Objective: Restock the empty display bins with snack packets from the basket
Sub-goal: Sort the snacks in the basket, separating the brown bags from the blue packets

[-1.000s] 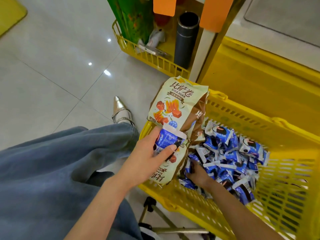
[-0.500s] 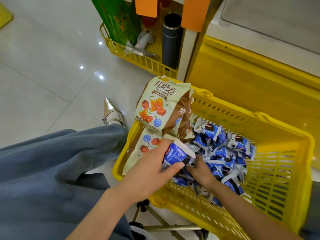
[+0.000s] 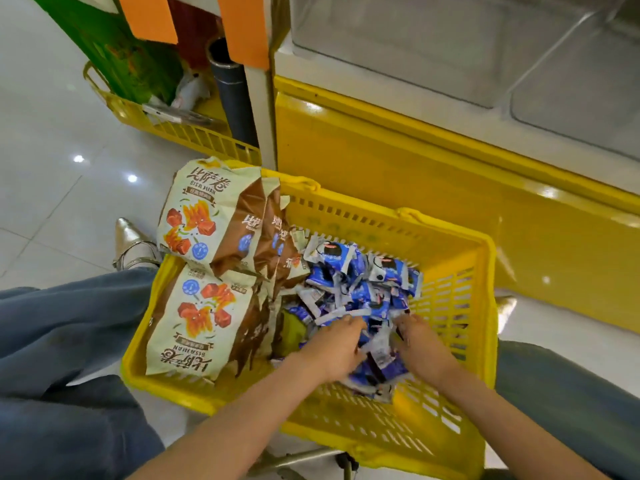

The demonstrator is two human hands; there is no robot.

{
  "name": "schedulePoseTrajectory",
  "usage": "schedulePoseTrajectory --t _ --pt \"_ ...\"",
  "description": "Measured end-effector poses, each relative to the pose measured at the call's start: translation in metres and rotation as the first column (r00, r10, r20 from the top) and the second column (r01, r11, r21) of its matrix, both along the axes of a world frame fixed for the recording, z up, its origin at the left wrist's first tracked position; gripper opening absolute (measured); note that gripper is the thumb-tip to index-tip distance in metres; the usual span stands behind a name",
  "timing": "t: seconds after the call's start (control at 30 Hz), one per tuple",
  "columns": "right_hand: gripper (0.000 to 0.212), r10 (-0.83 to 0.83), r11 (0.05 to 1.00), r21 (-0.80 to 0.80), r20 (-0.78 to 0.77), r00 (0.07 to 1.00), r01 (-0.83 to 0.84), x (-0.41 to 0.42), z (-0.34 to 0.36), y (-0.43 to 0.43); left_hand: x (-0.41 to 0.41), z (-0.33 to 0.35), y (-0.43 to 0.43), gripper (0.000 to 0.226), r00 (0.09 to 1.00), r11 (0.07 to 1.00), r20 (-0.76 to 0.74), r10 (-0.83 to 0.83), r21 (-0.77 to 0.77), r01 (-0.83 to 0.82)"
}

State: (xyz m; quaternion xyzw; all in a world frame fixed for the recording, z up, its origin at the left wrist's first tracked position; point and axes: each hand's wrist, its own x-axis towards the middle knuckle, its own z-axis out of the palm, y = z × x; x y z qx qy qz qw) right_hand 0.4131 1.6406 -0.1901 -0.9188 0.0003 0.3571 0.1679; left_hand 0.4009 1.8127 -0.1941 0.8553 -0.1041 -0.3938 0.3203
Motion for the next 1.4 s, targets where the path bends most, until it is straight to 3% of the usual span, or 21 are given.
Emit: schedulePoseTrajectory --t 0.1,0.17,0.23,0.37,0.43,0.57,0.73,0.83,0.93,1.07,1.23,1.4 --pt "0.033 -0.115 0.992 0.078 0.270 0.956 0.097 0.029 0.000 0.002 0.031 -0.003 0.007 0.045 0.943 0.981 0.270 0.195 -0.034 -0.193" --pt "0.038 -0.115 0.992 0.091 0.304 0.946 0.091 0.054 -0.006 0.005 0.060 -0.006 0.015 0.044 0.878 0.958 0.391 0.274 -0.034 -0.284" --pt "0.039 -0.077 0.996 0.055 0.258 0.963 0.065 0.076 -0.016 0.008 0.085 -0.013 0.022 0.043 0.863 0.951 0.440 0.249 0.055 -0.303" --pt "0.042 -0.112 0.994 0.027 0.166 0.980 0.109 0.094 -0.033 0.011 0.110 -0.037 0.027 0.046 0.937 0.941 0.287 0.200 0.210 -0.266" --pt "0.046 -0.101 0.994 -0.015 0.175 0.979 0.106 0.095 -0.042 0.009 0.115 -0.049 0.027 0.049 0.943 0.931 0.290 0.164 0.271 -0.245" --pt "0.061 0.091 0.974 -0.220 0.156 0.984 -0.056 0.097 -0.048 -0.002 0.115 -0.063 0.024 0.055 0.954 0.924 0.280 0.108 0.326 -0.200" --pt "0.065 -0.056 0.997 0.059 0.054 0.997 0.053 0.090 -0.054 -0.004 0.118 -0.066 0.015 0.062 0.954 0.938 0.221 0.202 0.235 -0.253" --pt "0.086 -0.098 0.995 0.005 0.048 0.994 0.098 0.091 -0.056 -0.005 0.120 -0.064 0.006 0.076 0.964 0.936 0.098 0.249 0.233 -0.265" --pt "0.092 -0.034 0.999 -0.041 -0.078 0.996 0.030 0.096 -0.058 -0.004 0.124 -0.062 0.000 0.081 0.957 0.929 0.024 0.290 0.234 -0.288" --pt "0.089 -0.097 0.991 0.078 -0.116 0.988 0.107 0.089 -0.055 0.002 0.126 -0.061 -0.004 0.063 0.934 0.929 -0.021 0.356 0.119 -0.351" --pt "0.077 -0.157 0.950 0.267 -0.049 0.986 0.165 0.064 -0.038 0.008 0.099 -0.052 -0.009 0.027 0.900 0.900 0.034 0.434 -0.066 -0.431" --pt "0.078 -0.109 0.930 0.345 -0.080 0.991 0.130 0.025 -0.019 0.025 0.058 -0.032 -0.008 0.020 0.881 0.883 0.111 0.460 -0.161 -0.441"
